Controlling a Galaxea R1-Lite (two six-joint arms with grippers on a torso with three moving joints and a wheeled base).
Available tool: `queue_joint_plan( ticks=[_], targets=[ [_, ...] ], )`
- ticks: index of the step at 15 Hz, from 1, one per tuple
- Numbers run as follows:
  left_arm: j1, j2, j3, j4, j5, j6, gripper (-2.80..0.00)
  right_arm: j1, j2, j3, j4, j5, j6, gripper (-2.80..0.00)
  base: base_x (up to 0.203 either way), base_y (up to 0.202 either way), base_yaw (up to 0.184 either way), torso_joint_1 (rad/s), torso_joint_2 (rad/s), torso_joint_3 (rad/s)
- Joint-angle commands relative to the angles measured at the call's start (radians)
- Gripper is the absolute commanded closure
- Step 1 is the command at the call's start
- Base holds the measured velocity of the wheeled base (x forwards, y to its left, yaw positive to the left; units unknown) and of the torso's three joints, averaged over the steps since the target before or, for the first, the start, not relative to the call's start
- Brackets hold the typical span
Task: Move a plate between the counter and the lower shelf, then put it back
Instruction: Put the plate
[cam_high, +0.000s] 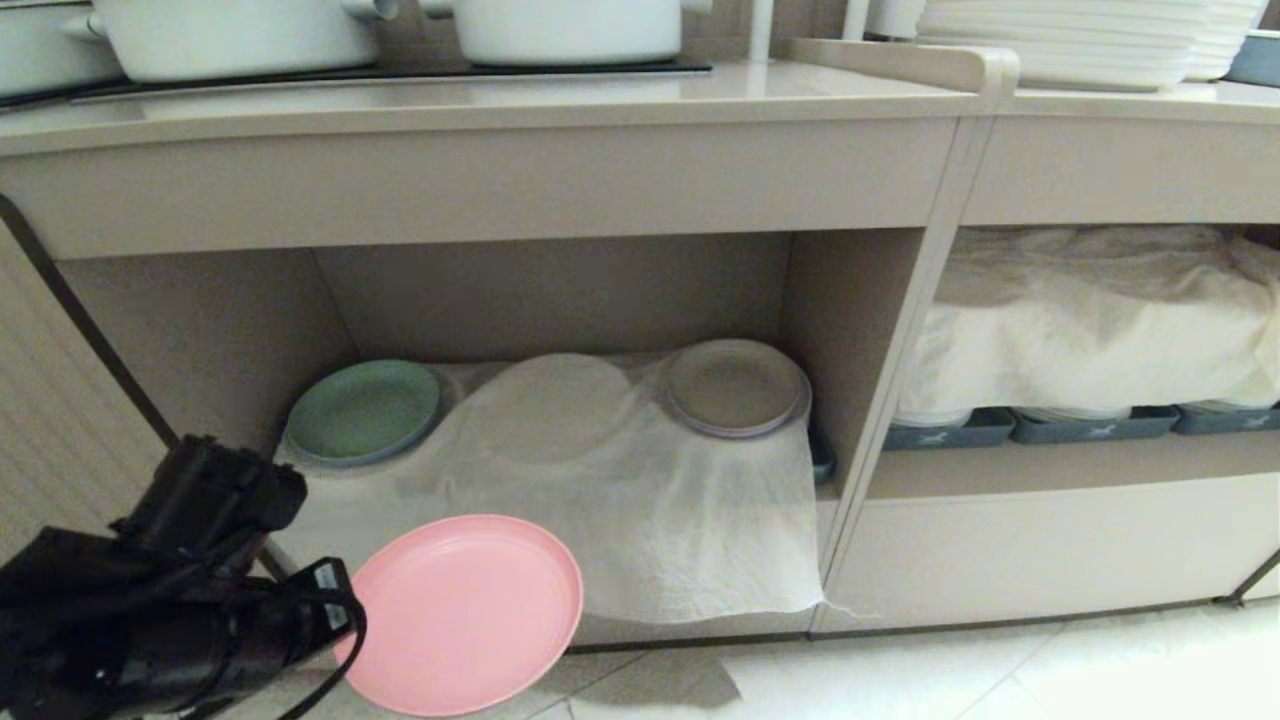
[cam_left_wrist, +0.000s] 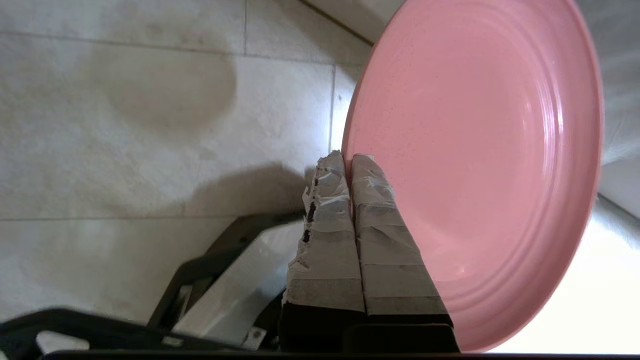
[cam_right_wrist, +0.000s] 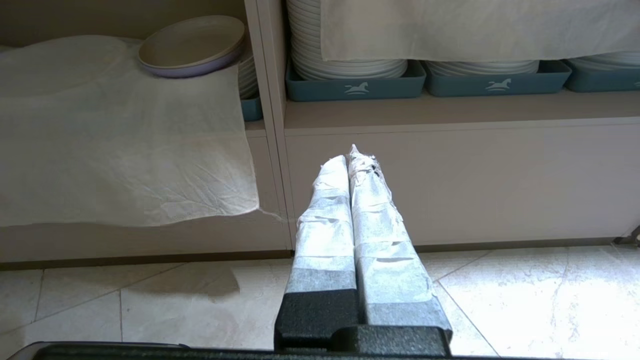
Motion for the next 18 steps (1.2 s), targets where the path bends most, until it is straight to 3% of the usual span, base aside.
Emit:
queue_joint_plan(
  ticks=[1, 14, 18],
  targets=[
    [0.0, -0.1, 0.055, 0.002, -0.022, -0.005, 0.0, 0.0, 0.001, -0.001, 0.0, 0.0, 0.0, 0.0, 0.0, 0.0, 0.0, 0.0, 0.0, 0.0],
    [-0.001, -0.436, 0.166, 0.159, -0.14, -0.005, 0.0, 0.0, 0.001, -0.001, 0.0, 0.0, 0.0, 0.0, 0.0, 0.0, 0.0, 0.0, 0.0, 0.0],
    [-0.001, -0.553, 0.165, 0.264, -0.167, -0.004, 0.0, 0.0, 0.001, 0.0, 0.0, 0.0, 0.0, 0.0, 0.0, 0.0, 0.0, 0.0, 0.0, 0.0]
  ],
)
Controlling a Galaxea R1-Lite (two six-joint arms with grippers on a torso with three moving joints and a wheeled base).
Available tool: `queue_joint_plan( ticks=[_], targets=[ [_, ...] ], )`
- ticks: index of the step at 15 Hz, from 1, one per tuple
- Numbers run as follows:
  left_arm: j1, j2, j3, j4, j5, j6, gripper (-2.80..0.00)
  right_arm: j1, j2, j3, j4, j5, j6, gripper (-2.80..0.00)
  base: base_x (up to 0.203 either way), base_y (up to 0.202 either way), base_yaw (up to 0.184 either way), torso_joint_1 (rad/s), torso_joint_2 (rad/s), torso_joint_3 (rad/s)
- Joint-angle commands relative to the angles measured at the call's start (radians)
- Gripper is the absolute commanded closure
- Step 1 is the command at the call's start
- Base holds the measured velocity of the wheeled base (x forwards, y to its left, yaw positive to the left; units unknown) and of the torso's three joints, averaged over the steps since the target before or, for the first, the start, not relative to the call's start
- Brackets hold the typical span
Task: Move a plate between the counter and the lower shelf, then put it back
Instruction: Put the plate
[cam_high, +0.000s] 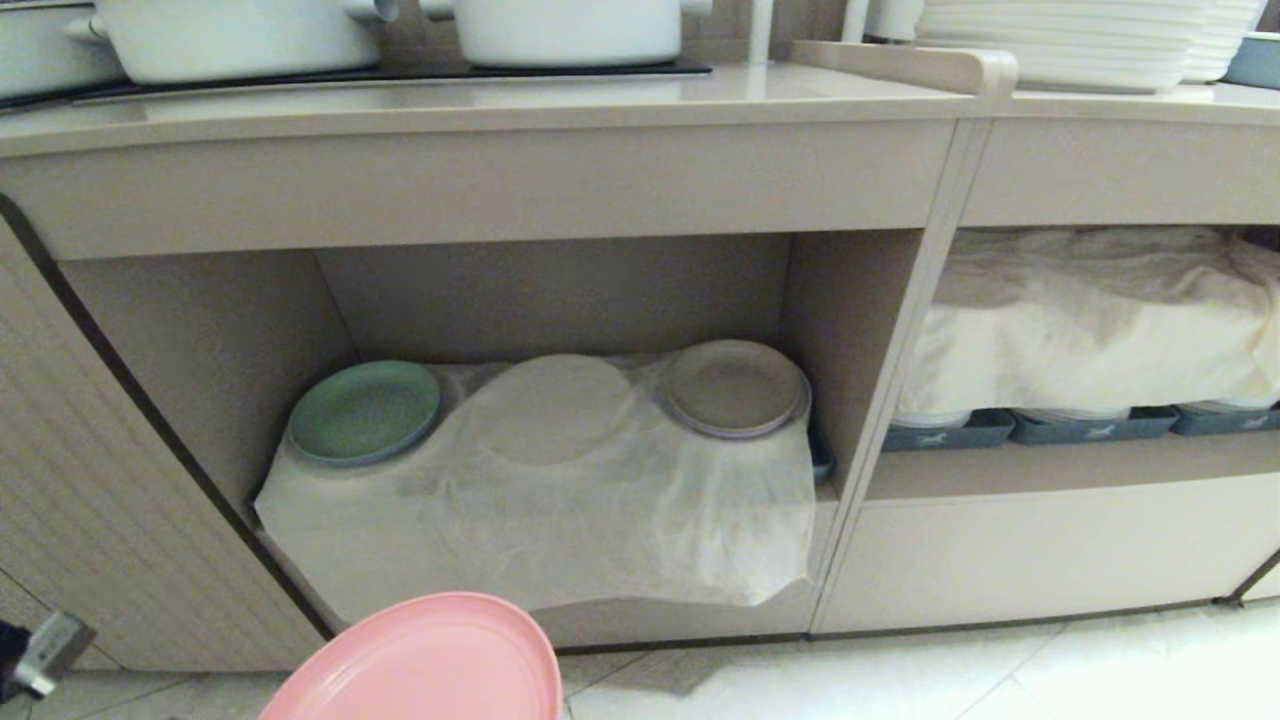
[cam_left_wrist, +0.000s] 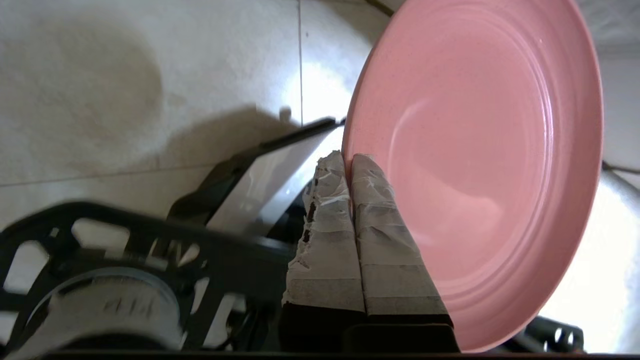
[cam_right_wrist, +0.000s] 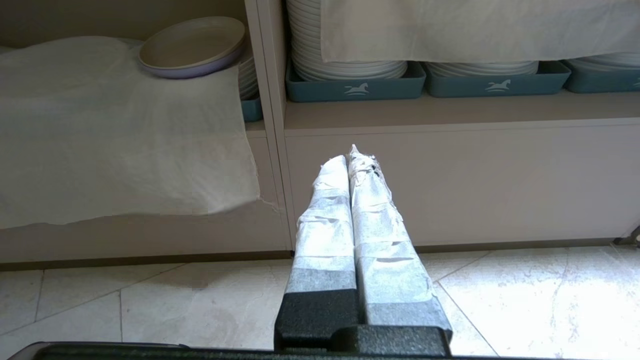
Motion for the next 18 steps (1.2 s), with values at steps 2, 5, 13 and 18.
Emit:
queue_joint_plan(
  ticks=[2, 5, 13, 18],
  targets=[
    [-0.001, -0.129, 0.001, 0.092, -0.014, -0.004, 0.0, 0.001, 0.001, 0.0, 0.0, 0.0, 0.0, 0.0, 0.0, 0.0, 0.0, 0.0, 0.0, 0.0],
    [-0.002, -0.176, 0.001, 0.118, -0.027, -0.003, 0.0, 0.001, 0.001, 0.0, 0.0, 0.0, 0.0, 0.0, 0.0, 0.0, 0.0, 0.0, 0.0, 0.0],
    [-0.001, -0.209, 0.007, 0.131, -0.028, -0.003, 0.0, 0.001, 0.001, 0.0, 0.0, 0.0, 0.0, 0.0, 0.0, 0.0, 0.0, 0.0, 0.0, 0.0],
    [-0.002, -0.263, 0.005, 0.176, -0.048, 0.0, 0.0, 0.001, 0.001, 0.0, 0.0, 0.0, 0.0, 0.0, 0.0, 0.0, 0.0, 0.0, 0.0, 0.0]
  ],
)
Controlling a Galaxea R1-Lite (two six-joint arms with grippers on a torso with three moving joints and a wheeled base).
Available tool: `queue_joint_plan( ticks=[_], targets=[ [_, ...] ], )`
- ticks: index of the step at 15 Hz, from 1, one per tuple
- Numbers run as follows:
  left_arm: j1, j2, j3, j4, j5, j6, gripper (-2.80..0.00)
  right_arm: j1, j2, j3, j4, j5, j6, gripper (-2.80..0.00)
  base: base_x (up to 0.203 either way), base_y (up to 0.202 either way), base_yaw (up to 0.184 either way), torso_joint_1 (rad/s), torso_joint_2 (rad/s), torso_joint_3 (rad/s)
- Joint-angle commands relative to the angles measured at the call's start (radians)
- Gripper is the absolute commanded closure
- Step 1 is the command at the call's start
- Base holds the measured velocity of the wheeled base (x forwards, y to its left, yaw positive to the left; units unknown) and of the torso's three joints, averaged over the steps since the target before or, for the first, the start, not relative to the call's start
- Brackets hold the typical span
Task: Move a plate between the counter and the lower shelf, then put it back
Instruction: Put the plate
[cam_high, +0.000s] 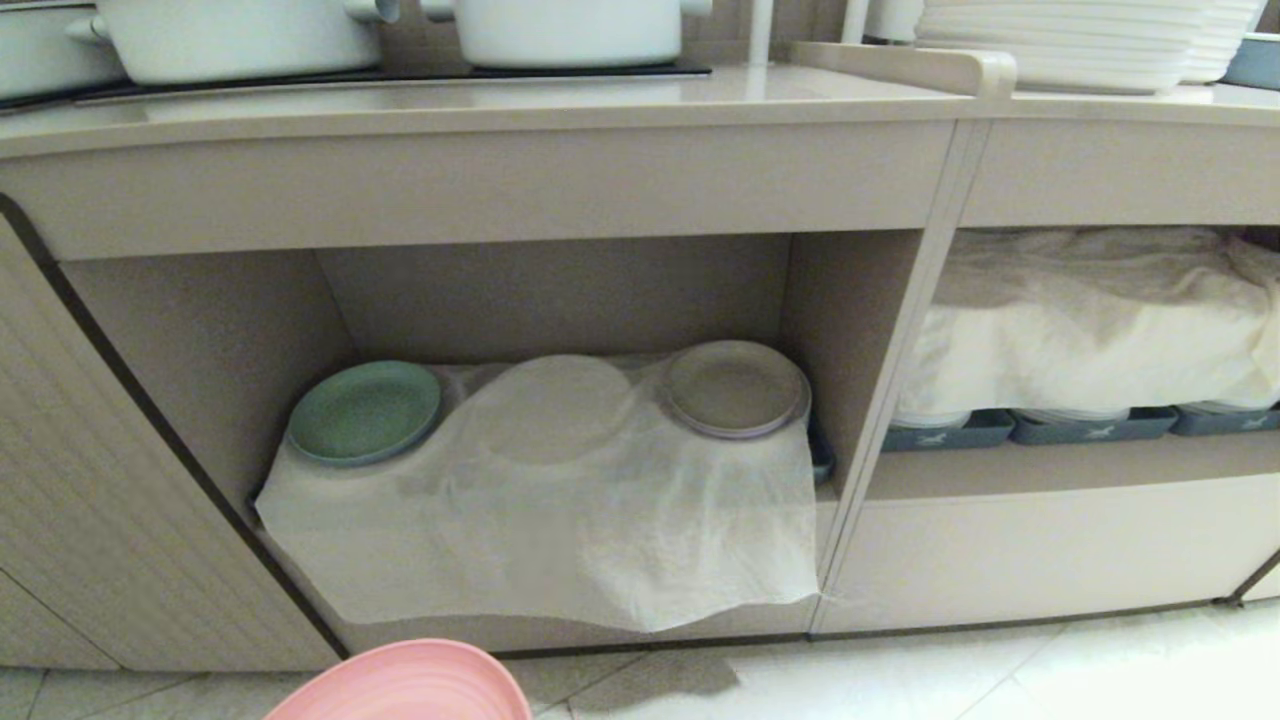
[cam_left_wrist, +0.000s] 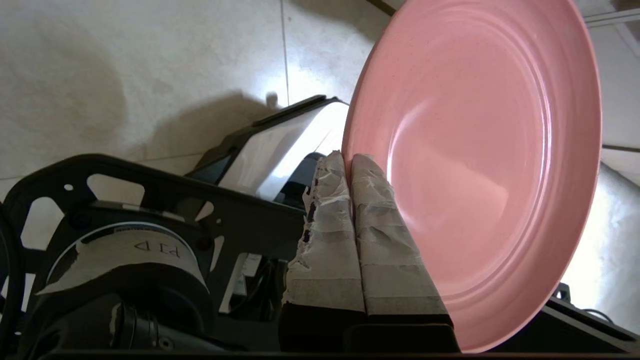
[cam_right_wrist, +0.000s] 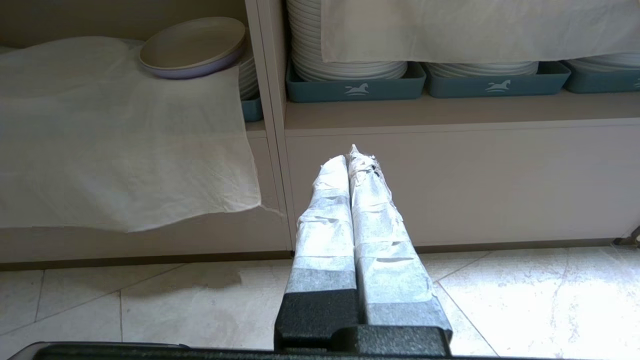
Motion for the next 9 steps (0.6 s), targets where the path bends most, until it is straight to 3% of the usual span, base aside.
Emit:
queue_joint_plan(
  ticks=[1, 9],
  targets=[
    [0.0, -0.019, -0.003, 0.005, -0.001, -0.004, 0.0, 0.0, 0.001, 0.0, 0.0, 0.0, 0.0, 0.0, 0.0, 0.0, 0.0, 0.0, 0.0, 0.0],
    [0.0, -0.06, -0.003, 0.041, 0.001, 0.005, 0.0, 0.0, 0.001, 0.0, 0.0, 0.0, 0.0, 0.0, 0.0, 0.0, 0.0, 0.0, 0.0, 0.0]
  ],
)
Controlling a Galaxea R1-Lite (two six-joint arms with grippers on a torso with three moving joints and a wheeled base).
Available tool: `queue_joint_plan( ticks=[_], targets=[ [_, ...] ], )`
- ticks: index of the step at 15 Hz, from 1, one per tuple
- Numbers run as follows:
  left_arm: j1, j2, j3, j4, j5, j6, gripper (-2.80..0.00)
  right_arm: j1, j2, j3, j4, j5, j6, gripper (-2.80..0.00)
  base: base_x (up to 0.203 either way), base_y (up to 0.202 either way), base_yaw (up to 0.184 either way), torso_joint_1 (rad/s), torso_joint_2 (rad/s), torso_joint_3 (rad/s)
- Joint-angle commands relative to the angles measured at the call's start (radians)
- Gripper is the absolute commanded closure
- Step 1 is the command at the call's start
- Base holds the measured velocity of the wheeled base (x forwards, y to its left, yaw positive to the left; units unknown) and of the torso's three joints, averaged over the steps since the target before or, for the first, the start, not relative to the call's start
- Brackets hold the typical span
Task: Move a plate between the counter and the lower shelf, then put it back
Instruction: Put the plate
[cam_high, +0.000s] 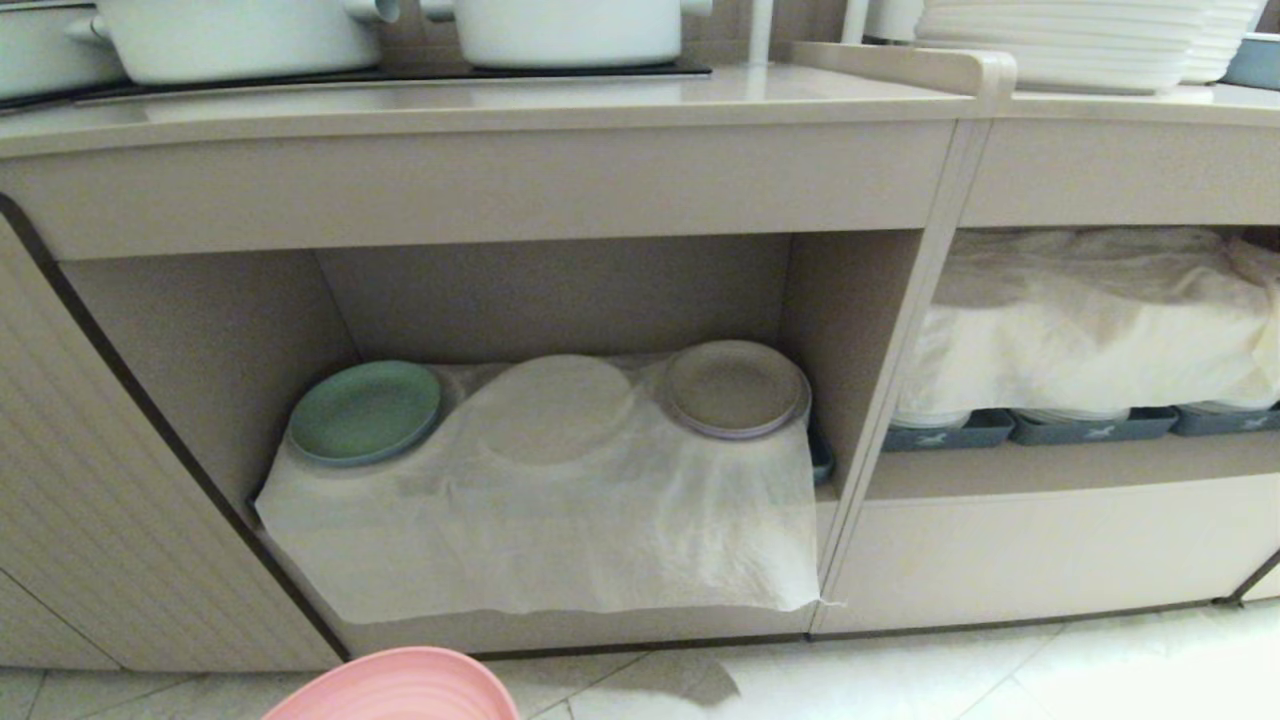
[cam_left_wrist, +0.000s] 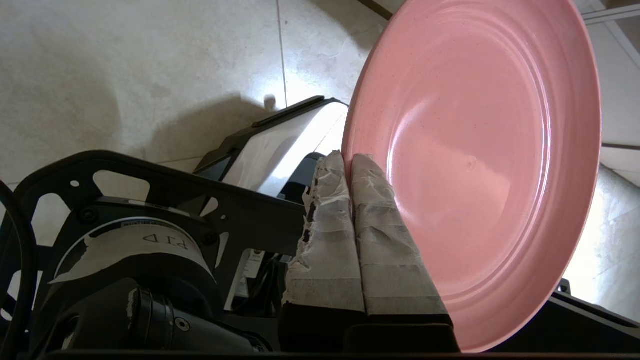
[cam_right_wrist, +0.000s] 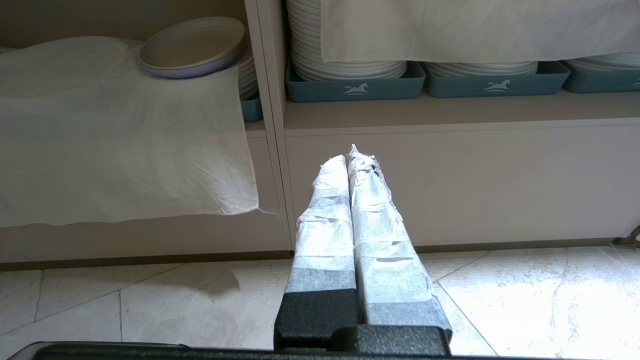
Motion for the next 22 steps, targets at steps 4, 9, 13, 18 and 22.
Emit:
queue_joint_plan(
  ticks=[4, 9, 13, 18, 22],
  targets=[
    [0.0, 0.0, 0.002, 0.003, 0.0, 0.001, 0.0, 0.0, 0.001, 0.0, -0.002, 0.0, 0.0, 0.0, 0.0, 0.0, 0.0, 0.0, 0.0, 0.0],
    [0.0, 0.0, 0.003, 0.004, 0.0, 0.0, 0.0, 0.0, 0.001, 0.0, -0.001, 0.0, 0.0, 0.0, 0.0, 0.0, 0.0, 0.0, 0.0, 0.0],
    [0.0, 0.001, 0.003, 0.004, -0.001, 0.001, 0.0, 0.0, 0.001, -0.001, -0.002, 0.0, 0.0, 0.0, 0.0, 0.0, 0.0, 0.0, 0.0, 0.0],
    [0.0, 0.004, 0.005, 0.004, -0.006, 0.001, 0.0, 0.0, 0.001, -0.001, -0.002, 0.0, -0.002, 0.0, 0.0, 0.0, 0.0, 0.021, -0.08, -0.059],
    [0.0, 0.004, 0.006, 0.003, -0.008, 0.001, 0.0, 0.0, 0.001, -0.001, -0.002, 0.0, -0.002, 0.0, 0.0, 0.0, 0.0, 0.097, -0.35, -0.282]
  ],
)
